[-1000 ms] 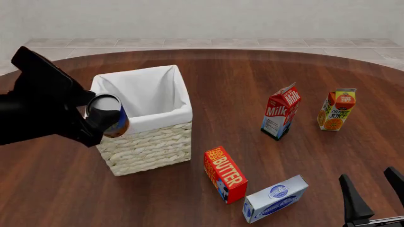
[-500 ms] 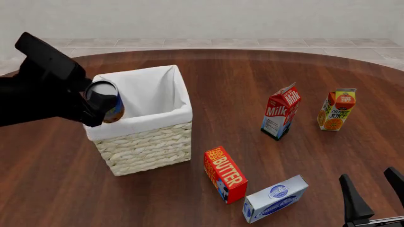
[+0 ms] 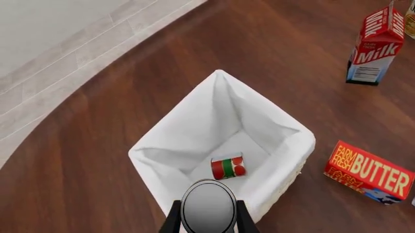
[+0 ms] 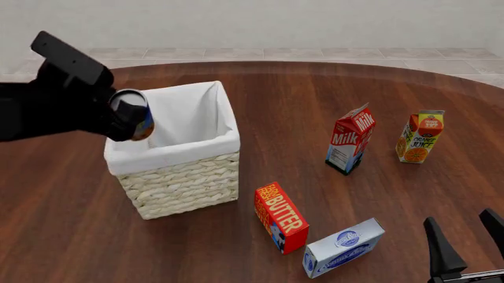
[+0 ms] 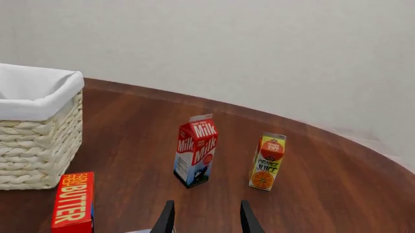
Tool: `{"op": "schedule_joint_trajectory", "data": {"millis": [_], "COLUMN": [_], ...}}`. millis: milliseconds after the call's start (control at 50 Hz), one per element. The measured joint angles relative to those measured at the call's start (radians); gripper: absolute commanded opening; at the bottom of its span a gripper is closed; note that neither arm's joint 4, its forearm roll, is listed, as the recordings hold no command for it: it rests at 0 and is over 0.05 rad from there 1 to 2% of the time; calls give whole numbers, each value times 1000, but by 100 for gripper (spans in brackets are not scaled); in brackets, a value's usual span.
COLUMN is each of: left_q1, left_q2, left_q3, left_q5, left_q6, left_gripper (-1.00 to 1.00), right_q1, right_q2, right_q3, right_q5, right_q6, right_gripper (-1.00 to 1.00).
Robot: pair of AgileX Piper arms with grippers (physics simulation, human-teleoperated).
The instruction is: Pick up the alphabet soup and the tomato sauce, and put them in the basket.
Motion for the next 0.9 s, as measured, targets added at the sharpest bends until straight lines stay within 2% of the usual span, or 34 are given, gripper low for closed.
{"op": "schedule_joint_trajectory", "data": {"millis": [900], "left_q1": [48], "left_q2": [165], "left_q3": [10], "left_q5": [-132], "left_q6": [-13], "left_gripper": [-100], "right_q1": [-7], "right_q2": [0], "right_q3": [0], "right_q5": [5], "right_q6": [14], "right_gripper": [100]}}
